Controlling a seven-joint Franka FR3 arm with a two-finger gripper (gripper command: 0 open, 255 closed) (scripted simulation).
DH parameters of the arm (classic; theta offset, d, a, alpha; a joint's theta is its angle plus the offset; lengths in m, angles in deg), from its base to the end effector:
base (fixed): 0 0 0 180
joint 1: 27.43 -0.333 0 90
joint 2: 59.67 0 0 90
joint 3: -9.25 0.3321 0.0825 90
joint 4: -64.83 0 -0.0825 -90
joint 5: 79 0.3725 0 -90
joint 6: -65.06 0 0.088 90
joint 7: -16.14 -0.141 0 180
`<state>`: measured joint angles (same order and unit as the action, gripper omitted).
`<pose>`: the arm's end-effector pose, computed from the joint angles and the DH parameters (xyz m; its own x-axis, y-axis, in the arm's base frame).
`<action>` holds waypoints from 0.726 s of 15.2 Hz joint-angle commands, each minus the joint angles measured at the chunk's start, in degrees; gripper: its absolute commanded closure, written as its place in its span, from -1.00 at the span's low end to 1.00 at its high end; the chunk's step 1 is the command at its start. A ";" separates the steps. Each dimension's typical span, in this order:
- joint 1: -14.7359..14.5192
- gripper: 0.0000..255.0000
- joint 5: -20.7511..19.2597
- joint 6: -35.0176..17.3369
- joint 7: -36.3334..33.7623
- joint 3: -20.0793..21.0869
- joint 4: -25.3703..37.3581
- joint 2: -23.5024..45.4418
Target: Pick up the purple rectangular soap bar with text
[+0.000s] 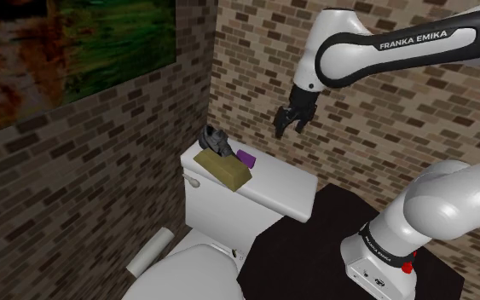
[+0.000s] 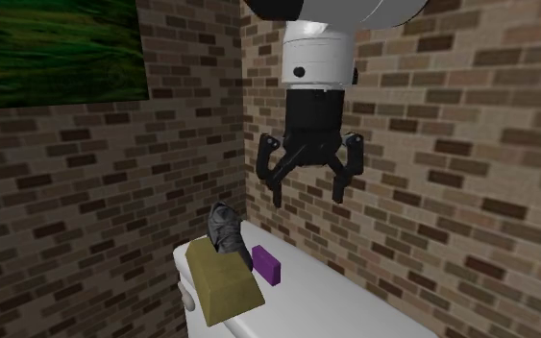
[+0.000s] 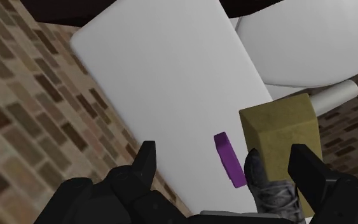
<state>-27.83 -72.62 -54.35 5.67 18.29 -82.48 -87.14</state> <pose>0.3656 0.0687 0.4080 0.9957 -0.0909 -0.0154 -0.0912 -0.9956 -0.0214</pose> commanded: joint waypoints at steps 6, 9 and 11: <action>0.83 -1.00 -1.74 -14.69 -4.00 2.89 0.86 14.61; 1.35 -1.00 -3.84 -20.48 -6.46 3.83 2.45 21.77; 1.60 -1.00 -5.69 -23.75 -8.33 4.18 3.84 26.36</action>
<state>-26.55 -77.03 -76.18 -1.64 22.33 -80.17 -64.14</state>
